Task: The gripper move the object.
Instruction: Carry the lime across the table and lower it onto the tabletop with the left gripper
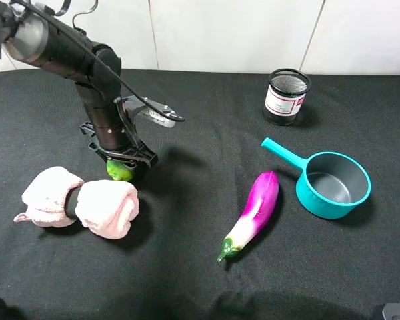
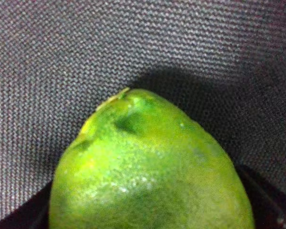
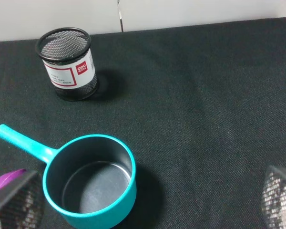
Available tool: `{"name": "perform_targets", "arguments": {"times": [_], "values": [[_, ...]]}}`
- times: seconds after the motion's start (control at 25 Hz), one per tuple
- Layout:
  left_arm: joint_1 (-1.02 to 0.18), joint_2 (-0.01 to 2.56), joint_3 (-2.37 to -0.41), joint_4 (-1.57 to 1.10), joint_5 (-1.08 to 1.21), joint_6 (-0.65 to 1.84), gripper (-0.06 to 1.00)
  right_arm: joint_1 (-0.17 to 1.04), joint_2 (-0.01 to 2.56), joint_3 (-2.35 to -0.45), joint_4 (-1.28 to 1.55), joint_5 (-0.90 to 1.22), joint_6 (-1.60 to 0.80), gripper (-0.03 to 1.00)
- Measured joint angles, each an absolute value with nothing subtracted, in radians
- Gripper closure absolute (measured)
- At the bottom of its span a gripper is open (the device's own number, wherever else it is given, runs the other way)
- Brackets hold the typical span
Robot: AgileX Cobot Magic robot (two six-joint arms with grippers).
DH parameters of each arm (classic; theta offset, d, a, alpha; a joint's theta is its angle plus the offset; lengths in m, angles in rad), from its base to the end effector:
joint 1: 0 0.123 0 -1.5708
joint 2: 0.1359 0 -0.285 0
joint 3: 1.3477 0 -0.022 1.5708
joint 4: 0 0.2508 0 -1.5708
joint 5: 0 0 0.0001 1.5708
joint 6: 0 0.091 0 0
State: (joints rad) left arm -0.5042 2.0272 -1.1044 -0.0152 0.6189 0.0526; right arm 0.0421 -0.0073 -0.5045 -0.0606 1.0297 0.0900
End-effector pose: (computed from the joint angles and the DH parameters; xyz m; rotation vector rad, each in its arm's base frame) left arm 0.3097 -0.1718 0.0978 0.8154 2.9181 -0.0536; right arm -0.0051 -0.0049 0.2812 0.0500 1.9995 0.0128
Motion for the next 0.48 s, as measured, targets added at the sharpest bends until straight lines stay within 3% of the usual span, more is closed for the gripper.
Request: {"name": "perform_targets", "arguments": {"times": [0.48], "values": [[-0.469, 2.024, -1.085, 0.0, 0.6, 0.053, 0.32, 0.042, -0.007, -0.504, -0.061, 1.03, 0.09, 0.27]]}}
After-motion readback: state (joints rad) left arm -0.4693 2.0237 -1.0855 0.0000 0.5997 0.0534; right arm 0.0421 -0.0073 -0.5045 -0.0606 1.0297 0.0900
